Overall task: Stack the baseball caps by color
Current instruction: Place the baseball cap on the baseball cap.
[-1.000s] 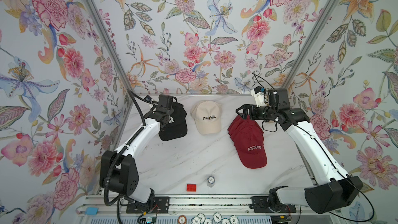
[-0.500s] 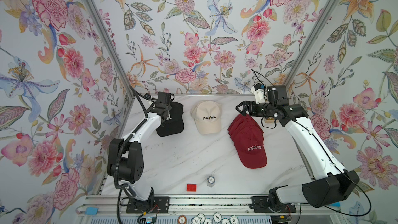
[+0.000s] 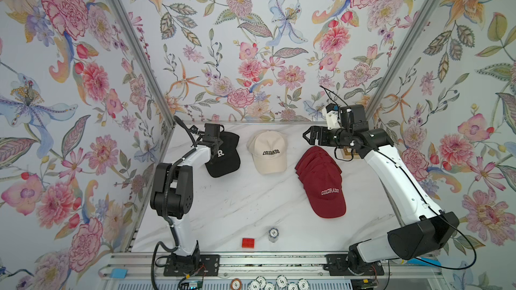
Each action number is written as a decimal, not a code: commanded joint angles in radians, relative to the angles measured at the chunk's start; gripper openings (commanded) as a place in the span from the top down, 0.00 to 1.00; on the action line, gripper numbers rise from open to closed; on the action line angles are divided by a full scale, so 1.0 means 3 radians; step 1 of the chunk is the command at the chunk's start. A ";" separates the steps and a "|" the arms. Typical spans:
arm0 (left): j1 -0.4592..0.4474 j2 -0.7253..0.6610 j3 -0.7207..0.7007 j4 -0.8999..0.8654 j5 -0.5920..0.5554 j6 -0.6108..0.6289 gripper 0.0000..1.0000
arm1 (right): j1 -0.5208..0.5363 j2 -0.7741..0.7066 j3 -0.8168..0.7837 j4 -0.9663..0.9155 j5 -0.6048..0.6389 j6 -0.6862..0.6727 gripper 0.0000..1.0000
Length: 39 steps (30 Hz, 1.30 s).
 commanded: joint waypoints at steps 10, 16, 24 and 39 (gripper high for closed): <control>-0.0042 0.0172 0.0061 -0.0023 0.0052 0.0108 1.00 | 0.0080 -0.0004 0.0065 -0.0155 0.0215 0.0093 0.01; -0.0131 0.0213 0.0161 -0.0145 -0.0069 0.0193 0.93 | 0.0085 0.0006 0.0075 -0.0152 0.0213 0.0081 0.01; -0.0213 0.0199 0.0240 -0.0177 -0.0159 0.0274 0.90 | 0.0074 -0.0044 0.0050 -0.0187 0.0218 0.0049 0.01; -0.0355 -0.0041 0.0272 -0.0197 -0.0029 0.0341 1.00 | 0.0062 -0.0162 -0.0073 -0.0193 0.0238 0.0048 0.01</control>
